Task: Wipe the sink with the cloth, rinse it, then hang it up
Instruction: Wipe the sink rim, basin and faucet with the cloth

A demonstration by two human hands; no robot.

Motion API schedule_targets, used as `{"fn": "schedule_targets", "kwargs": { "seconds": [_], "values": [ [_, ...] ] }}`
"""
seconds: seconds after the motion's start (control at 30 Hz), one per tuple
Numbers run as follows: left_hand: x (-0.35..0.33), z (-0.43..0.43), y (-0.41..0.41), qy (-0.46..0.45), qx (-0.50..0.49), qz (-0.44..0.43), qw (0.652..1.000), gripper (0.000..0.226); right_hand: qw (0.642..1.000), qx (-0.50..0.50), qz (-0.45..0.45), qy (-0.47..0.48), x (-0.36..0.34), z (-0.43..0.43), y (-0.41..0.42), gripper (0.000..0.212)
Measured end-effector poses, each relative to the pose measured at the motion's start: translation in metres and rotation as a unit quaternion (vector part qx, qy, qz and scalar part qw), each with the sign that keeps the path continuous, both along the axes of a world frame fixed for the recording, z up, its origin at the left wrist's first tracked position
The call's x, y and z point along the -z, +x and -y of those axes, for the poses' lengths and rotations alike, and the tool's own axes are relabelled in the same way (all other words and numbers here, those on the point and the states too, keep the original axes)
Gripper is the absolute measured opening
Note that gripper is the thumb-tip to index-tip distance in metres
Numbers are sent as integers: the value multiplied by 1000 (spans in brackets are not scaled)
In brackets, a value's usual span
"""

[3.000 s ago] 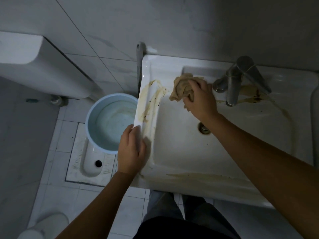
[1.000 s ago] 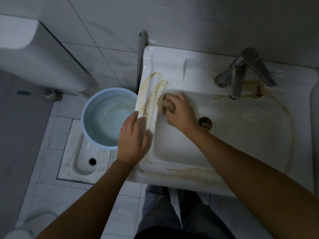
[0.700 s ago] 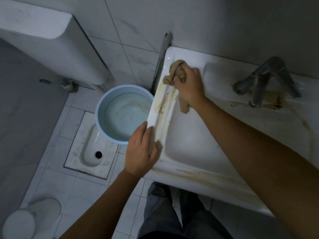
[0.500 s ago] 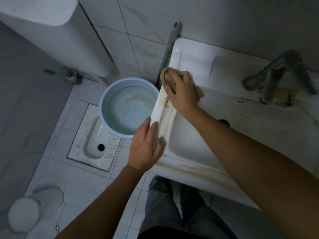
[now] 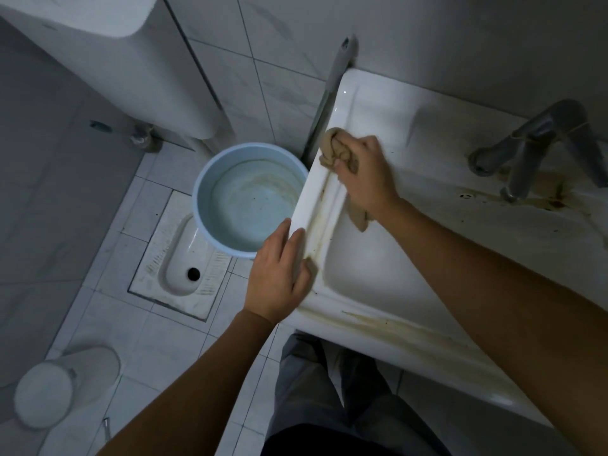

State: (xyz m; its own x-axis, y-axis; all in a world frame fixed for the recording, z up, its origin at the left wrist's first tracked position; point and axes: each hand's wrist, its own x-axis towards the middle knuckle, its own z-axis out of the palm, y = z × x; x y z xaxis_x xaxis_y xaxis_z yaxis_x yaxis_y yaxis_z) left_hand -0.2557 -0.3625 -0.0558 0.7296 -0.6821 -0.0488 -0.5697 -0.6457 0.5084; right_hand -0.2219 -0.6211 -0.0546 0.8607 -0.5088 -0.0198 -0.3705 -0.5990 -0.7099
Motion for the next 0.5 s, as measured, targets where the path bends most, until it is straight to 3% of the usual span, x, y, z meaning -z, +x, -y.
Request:
{"fn": "schedule_targets", "kwargs": {
  "seconds": [0.27,0.4,0.5],
  "values": [
    [0,-1,0,-14,-7,-7,1000,54,998,-67,2,-5,3,-46,-41,53],
    [-1,0,-1,-12,-2,-9,1000,55,992,-116,-42,-34,10,-45,-74,53],
    [2,0,-1,-11,-3,-16,1000,55,998,-24,-56,-20,14,-13,-63,49]
  ]
}}
